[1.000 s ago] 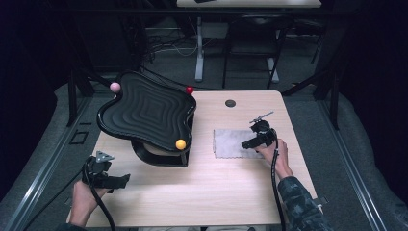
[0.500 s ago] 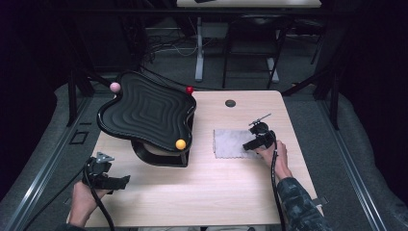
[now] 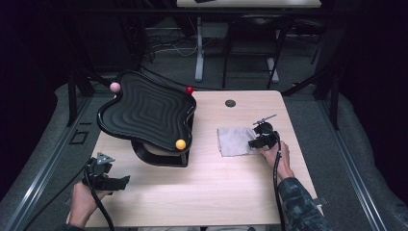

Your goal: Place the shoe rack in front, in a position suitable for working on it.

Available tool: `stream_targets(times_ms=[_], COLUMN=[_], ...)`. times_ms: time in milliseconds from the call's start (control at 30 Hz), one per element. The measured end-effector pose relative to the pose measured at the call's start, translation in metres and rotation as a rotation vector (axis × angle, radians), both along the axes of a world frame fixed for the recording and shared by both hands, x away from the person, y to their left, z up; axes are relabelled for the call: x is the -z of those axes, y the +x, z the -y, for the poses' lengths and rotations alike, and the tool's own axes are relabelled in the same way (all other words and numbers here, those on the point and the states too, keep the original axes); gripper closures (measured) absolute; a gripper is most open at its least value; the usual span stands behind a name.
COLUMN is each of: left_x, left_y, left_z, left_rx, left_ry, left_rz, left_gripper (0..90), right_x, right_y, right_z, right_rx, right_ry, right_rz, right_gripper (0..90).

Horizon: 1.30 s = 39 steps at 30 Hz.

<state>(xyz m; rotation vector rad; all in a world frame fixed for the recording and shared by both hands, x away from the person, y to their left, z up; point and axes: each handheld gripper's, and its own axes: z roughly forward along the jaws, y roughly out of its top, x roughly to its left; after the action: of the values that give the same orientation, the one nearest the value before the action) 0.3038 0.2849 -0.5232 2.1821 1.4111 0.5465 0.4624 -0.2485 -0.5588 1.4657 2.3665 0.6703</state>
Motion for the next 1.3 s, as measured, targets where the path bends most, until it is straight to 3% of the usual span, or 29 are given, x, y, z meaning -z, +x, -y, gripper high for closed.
stream_targets(times_ms=[33,233,367,533,667,767,900,1300], left_x=[0.000,0.000,-0.001,-0.002,-0.002,-0.003,-0.004,-0.007], left_y=[0.000,-0.001,-0.001,-0.001,-0.002,-0.002,-0.003,-0.005], left_z=[0.000,-0.001,-0.002,-0.003,-0.002,-0.002,-0.002,0.000], left_rx=[0.000,0.006,0.007,0.004,0.004,0.006,0.003,0.013], left_ry=[0.000,-0.006,-0.017,-0.023,-0.028,-0.029,-0.031,-0.050], left_rz=[0.000,0.001,0.011,0.016,0.015,0.021,0.028,0.045], left_gripper=[9.0,10.6,10.7,10.6,10.7,10.6,10.5,9.2], right_x=[0.000,0.000,-0.001,-0.009,-0.025,-0.043,-0.056,-0.079], right_y=[0.000,-0.001,-0.002,-0.005,-0.015,-0.028,-0.040,-0.065], right_z=[0.000,0.003,0.002,0.005,0.009,0.012,0.015,0.010], right_rx=[0.000,-0.003,-0.005,-0.001,-0.010,-0.017,-0.024,-0.076], right_ry=[0.000,0.020,0.004,0.027,0.060,0.069,0.082,0.146], right_rz=[0.000,0.016,0.025,0.054,0.094,0.155,0.188,0.246], right_gripper=[57.0,79.2,85.2,85.9,86.1,86.2,86.3,86.4])
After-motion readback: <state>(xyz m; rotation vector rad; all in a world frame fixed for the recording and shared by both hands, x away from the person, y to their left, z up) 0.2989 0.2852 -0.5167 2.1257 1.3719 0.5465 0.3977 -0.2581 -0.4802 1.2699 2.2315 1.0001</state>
